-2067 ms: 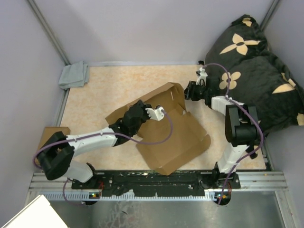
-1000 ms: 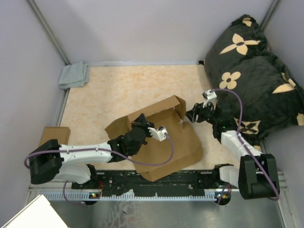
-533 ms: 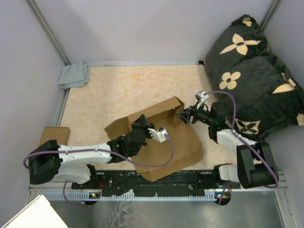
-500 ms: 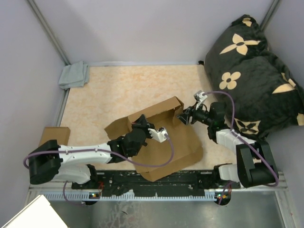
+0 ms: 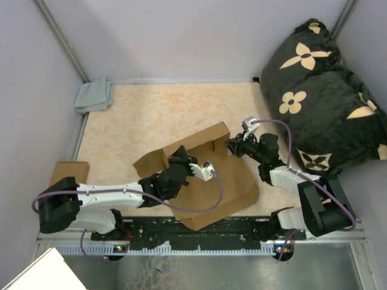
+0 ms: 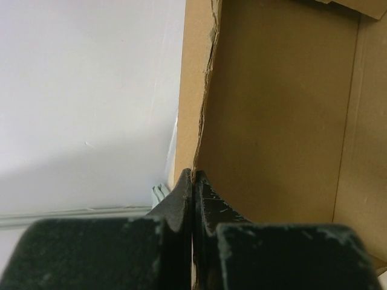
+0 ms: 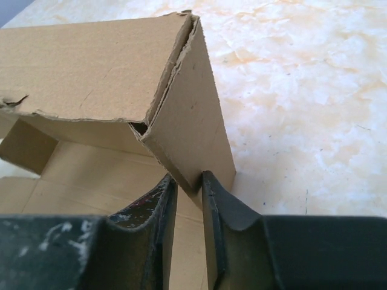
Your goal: Fold the paper box
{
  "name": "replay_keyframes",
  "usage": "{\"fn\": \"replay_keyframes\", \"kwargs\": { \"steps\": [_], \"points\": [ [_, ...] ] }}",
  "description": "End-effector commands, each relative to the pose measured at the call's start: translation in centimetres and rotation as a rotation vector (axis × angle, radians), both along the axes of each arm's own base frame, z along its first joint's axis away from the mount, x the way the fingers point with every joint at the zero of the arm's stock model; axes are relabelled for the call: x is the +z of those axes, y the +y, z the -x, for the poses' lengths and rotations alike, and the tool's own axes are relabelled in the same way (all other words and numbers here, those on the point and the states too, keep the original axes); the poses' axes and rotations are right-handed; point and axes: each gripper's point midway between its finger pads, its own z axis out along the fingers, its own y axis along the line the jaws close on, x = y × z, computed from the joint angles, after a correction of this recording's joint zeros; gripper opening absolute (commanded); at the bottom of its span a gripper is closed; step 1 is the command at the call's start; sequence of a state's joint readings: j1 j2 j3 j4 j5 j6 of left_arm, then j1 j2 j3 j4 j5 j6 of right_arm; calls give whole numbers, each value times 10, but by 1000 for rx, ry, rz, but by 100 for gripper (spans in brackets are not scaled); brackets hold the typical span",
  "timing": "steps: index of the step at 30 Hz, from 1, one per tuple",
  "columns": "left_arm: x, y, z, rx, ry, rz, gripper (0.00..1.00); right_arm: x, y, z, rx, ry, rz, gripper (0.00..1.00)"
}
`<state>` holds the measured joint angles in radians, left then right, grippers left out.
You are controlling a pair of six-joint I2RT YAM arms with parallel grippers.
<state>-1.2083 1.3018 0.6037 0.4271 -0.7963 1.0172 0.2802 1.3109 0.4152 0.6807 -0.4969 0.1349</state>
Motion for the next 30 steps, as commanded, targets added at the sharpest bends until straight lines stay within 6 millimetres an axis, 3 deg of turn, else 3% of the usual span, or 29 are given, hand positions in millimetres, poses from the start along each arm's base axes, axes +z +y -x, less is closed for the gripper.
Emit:
{"fn": "replay_keyframes", "kwargs": {
  "steps": [1, 5, 8, 13, 16, 19, 24, 30],
  "points": [
    [-27, -9, 9, -49, 75, -34, 0, 15, 2, -10, -75, -87, -23, 20],
    [-25, -12, 9, -51, 73, -30, 0, 14, 5, -11, -119, -122, -13, 15],
    [-25, -14, 7, -39, 69, -36, 0, 7, 9, -15, -182, -98, 15, 0],
    [-17, -15, -1, 34, 27, -9, 2, -4, 11, -13, -331, -79, 72, 0],
    [-8, -19, -5, 59, 7, 44, 12, -13, 1, -12, -424, -53, 75, 0],
    [6, -25, -7, 68, 5, 139, 30, -18, -6, -10, -479, -41, 71, 0],
    [36, -34, -6, 77, 34, 362, 68, -22, -14, -13, -537, -8, 88, 0],
    [94, -35, -4, 63, 82, 712, 80, -27, -34, -8, -626, 20, 122, 0]
  ]
}}
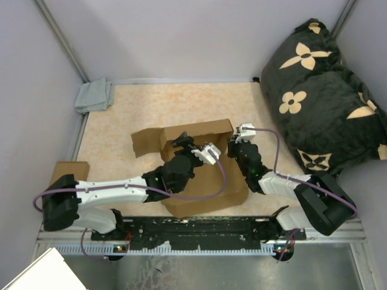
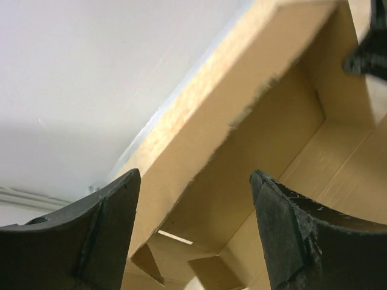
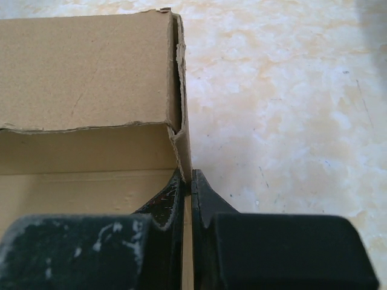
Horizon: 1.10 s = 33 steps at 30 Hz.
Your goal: Fold the paper box
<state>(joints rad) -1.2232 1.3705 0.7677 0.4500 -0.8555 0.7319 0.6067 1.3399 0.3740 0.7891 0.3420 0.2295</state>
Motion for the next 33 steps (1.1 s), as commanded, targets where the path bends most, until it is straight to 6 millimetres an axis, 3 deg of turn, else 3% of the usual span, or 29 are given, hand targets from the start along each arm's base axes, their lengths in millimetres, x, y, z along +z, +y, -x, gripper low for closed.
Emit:
{"fn": "replay_keyframes", "kwargs": {
  "steps": [1, 4, 9, 12, 15, 19, 22, 28, 33],
  "points": [
    [68, 2, -1, -8, 15, 416, 80, -22, -29, 10, -130, 88, 54, 0],
    [94, 33, -26, 63, 57, 674, 82, -20, -38, 18, -148, 91, 66, 0],
    [94, 98, -79, 190, 112, 889, 81, -13, -48, 24, -154, 123, 87, 0],
    [80, 139, -107, 325, 137, 970, 82, -10, -52, 23, -155, 147, 86, 0],
    [49, 163, -122, 408, 240, 1068, 80, -10, -53, 21, -149, 180, 78, 0],
    [-8, 182, -120, 488, 333, 1145, 73, -9, -51, 18, -131, 213, 70, 0],
    [-44, 181, -107, 487, 404, 1182, 68, -9, -47, 16, -114, 225, 67, 0],
    [-83, 175, -81, 432, 474, 1187, 67, -2, -39, 13, -82, 239, 63, 0],
    [-101, 178, -60, 405, 499, 1148, 68, -1, -36, 13, -62, 247, 75, 0]
  ]
}}
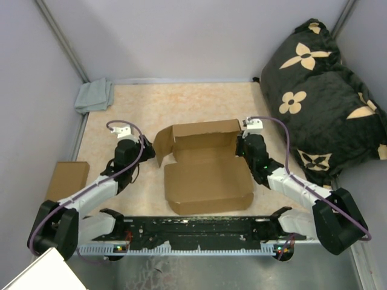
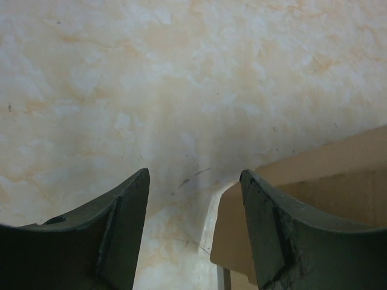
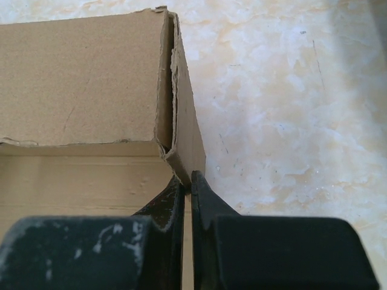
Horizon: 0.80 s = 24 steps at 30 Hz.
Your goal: Fold the paper box
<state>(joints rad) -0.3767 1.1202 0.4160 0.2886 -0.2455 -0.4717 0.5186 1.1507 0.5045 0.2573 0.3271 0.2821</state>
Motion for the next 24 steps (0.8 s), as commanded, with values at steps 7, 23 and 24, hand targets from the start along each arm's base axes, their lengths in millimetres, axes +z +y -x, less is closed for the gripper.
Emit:
{"fn": "replay_keyframes", "kwargs": {
  "steps": [7, 23, 24],
  "points": [
    [37, -40, 18, -283, -262, 98, 70, -1, 9, 2, 56, 58, 1, 0],
    [32, -88, 26, -478, -230, 89, 68, 12, 24, 7, 142, 41, -42, 0],
    [31, -89, 24, -460, -231, 71, 68, 14, 26, 8, 152, 38, -48, 0]
  ]
}}
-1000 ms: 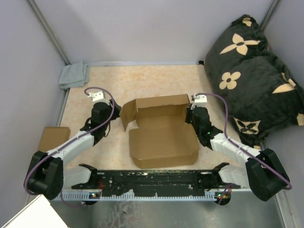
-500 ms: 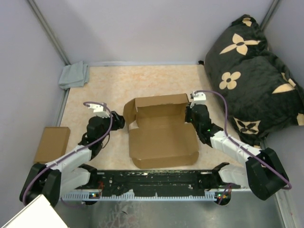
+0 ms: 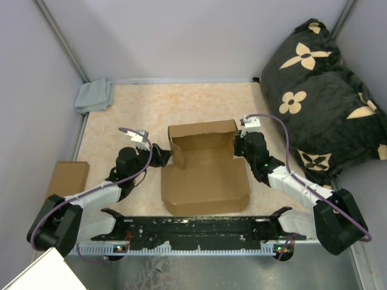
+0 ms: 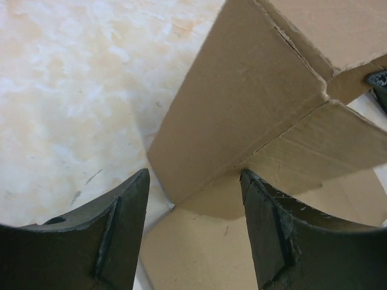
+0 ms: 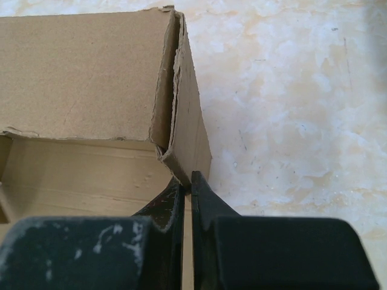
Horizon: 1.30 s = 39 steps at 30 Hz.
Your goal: Fold the paper box
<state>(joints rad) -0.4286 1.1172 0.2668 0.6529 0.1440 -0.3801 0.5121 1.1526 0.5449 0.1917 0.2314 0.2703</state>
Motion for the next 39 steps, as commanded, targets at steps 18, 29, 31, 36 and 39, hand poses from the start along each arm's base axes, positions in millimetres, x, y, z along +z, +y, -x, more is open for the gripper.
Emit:
{"fn": "replay_keyframes", "kwargs": {
  "steps": [18, 29, 31, 36, 39],
  "points": [
    [-5, -10, -41, 266, 19, -242, 49, 22, 25, 26, 121, -21, -62, 0],
    [-23, 4, -41, 568, 144, -555, 0, 11, 33, 30, 39, 45, -109, 0],
    [-26, 9, -38, 648, 156, -604, 0, 9, 34, 29, 19, 57, -115, 0],
    [-29, 3, -29, 700, 117, -645, 0, 3, 36, 28, -14, 90, -111, 0],
    [-33, -4, -27, 648, 117, -608, 0, 2, 38, 27, -15, 96, -117, 0]
  ]
}}
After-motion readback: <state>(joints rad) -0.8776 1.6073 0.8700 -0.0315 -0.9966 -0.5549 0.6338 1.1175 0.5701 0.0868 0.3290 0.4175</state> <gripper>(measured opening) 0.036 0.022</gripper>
